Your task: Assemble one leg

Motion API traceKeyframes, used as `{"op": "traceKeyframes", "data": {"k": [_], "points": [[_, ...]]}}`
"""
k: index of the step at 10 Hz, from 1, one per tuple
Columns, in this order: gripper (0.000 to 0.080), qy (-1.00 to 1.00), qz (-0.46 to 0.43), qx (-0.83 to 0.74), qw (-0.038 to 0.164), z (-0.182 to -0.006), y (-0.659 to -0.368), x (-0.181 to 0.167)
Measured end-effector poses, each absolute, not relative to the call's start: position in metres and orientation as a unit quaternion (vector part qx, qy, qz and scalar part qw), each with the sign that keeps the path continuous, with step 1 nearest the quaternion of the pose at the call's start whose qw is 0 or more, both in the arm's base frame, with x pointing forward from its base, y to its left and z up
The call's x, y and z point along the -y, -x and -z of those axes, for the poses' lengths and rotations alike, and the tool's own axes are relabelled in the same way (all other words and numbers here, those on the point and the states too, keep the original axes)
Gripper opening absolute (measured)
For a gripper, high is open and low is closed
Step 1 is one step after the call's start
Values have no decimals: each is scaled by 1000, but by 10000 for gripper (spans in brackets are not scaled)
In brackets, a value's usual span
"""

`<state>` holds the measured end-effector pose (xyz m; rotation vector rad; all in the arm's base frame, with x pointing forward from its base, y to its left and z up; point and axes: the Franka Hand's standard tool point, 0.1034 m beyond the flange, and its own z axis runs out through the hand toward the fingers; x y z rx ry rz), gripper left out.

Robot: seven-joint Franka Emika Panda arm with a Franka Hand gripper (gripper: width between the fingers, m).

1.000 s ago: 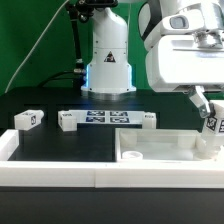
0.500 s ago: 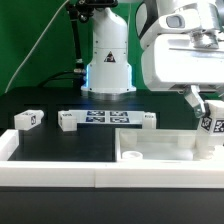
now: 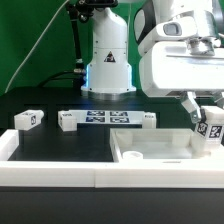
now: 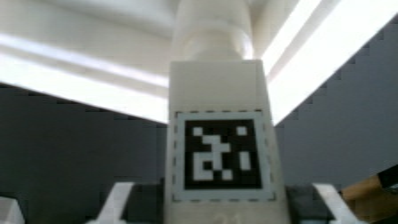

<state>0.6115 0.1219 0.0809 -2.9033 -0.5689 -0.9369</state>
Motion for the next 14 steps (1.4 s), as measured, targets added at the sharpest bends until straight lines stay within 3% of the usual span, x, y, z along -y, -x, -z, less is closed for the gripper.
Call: {"op": "traceKeyframes", "data": {"k": [4,6,7,8,14], "points": [[291,937,297,183,20,-79,-610,-121],[520,938,294,184,20,-77,-609,-121],[520,938,293,184,20,-77,-609,-121],[622,938,293,184,20,-77,-609,-121],[649,939,284,191,16,-80,-610,-119]]}}
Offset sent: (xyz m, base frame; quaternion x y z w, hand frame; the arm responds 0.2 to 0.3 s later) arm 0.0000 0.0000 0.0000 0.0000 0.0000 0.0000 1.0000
